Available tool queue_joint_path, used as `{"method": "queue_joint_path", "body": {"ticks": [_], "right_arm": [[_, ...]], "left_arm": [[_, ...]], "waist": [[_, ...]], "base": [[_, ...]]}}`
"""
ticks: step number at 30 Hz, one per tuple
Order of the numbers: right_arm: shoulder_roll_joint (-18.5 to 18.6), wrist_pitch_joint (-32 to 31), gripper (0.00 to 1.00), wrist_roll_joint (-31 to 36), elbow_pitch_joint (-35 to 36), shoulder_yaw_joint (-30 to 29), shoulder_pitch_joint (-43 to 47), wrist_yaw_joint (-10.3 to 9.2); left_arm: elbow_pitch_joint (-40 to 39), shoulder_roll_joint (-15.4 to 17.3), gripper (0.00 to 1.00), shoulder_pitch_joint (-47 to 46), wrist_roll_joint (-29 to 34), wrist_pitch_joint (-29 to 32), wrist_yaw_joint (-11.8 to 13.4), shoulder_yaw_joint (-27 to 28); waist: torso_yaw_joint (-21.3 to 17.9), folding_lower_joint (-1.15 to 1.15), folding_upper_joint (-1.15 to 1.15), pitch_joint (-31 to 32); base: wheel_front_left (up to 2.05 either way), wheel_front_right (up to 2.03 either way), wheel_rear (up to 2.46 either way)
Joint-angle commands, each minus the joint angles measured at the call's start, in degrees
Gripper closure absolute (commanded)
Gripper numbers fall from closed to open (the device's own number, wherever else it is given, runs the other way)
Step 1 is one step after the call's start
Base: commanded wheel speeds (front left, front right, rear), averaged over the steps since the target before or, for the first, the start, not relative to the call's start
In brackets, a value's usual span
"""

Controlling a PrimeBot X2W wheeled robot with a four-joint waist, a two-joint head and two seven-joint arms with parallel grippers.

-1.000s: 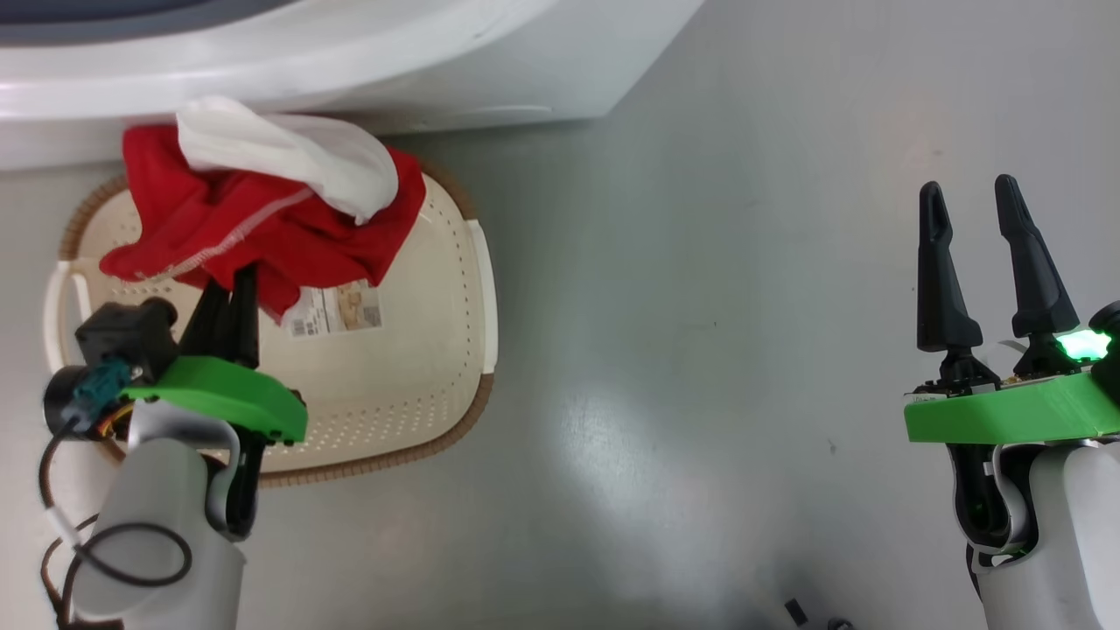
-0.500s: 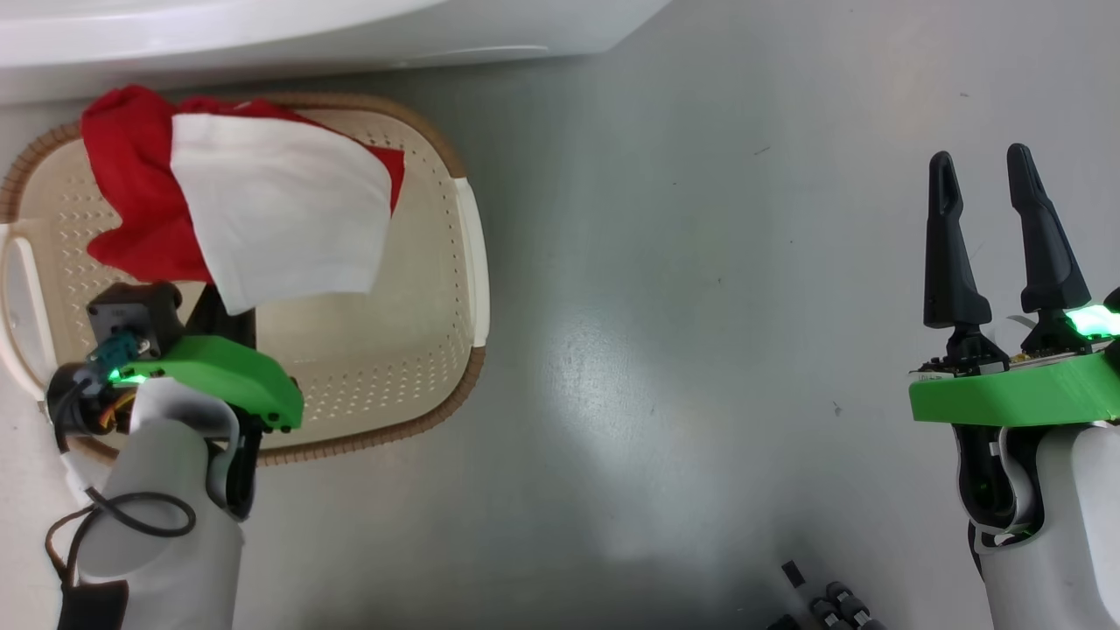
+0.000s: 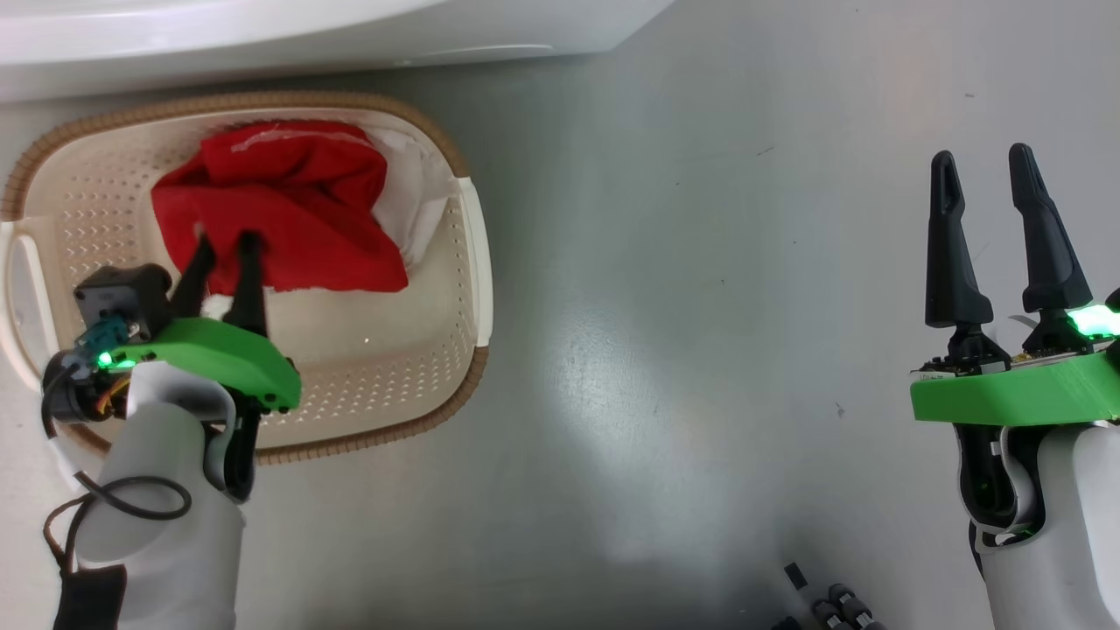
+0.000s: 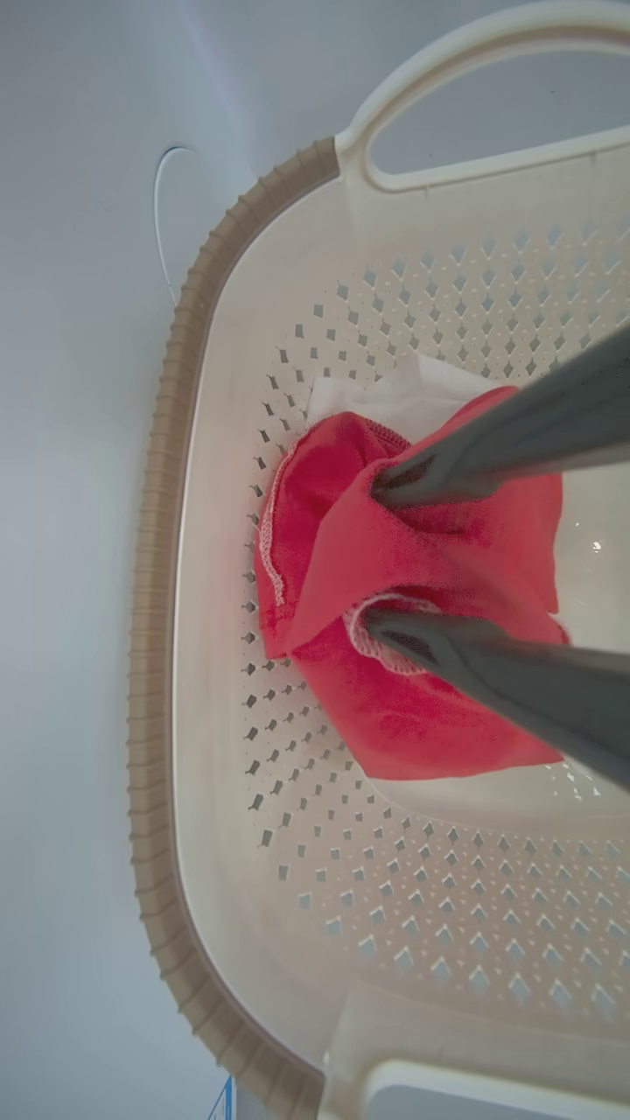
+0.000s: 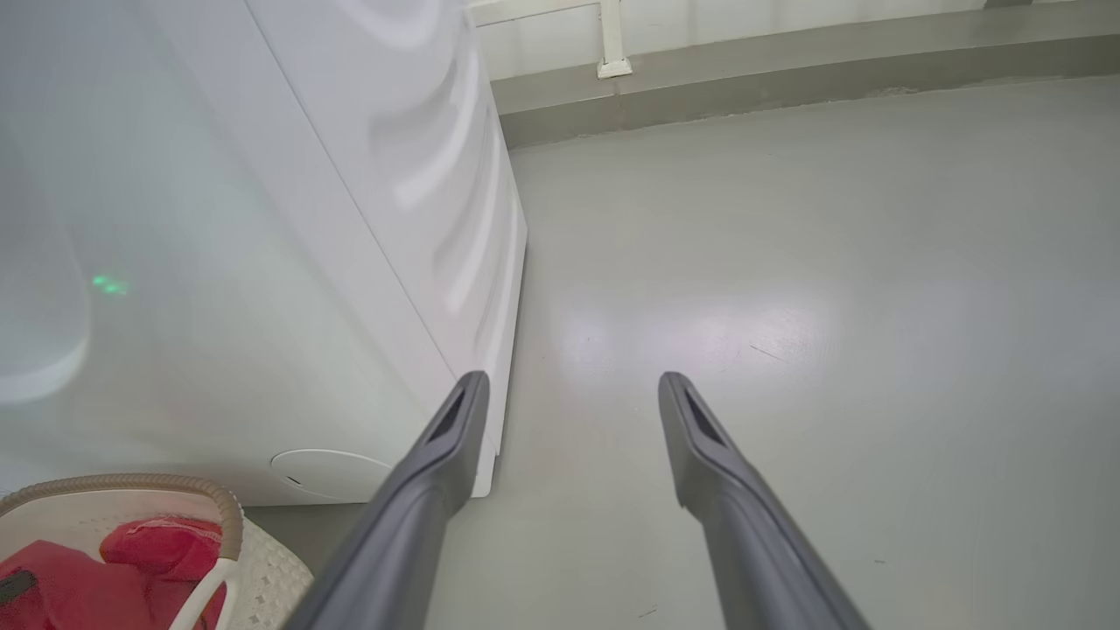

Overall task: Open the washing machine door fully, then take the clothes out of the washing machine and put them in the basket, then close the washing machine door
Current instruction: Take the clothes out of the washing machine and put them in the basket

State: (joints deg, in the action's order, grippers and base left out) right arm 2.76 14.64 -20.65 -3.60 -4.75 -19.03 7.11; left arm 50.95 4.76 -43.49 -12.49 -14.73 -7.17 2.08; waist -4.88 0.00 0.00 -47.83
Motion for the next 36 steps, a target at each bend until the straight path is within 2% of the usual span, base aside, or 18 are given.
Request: {"method": "queue_joint_path", "body": {"ticks": [1,12,36], "right_arm": [[0.11,0.36,0.0,0.39,1.03,1.08,0.61,0.37],[0.11,0.36,0.0,0.95,0.25,1.11,1.3,0.37],[0.11,0.36,0.0,2.43,-3.54,2.56,6.58,0.37]], "left_arm": [[-0.89,1.75,0.0,1.62,0.36,-0.27,-0.32,1.67],[-2.72,1.07,0.0,3.42,0.0,-0.27,-0.32,2.62],[-22.71,0.62,0.0,16.09,-0.03,-0.27,-0.32,5.24]], "waist": [[0.12,0.0,0.0,0.38],[1.09,0.0,0.0,4.23],[3.15,0.0,0.0,22.01]], "base": [[0.0,0.0,0.0],[0.0,0.0,0.0],[0.0,0.0,0.0]]}}
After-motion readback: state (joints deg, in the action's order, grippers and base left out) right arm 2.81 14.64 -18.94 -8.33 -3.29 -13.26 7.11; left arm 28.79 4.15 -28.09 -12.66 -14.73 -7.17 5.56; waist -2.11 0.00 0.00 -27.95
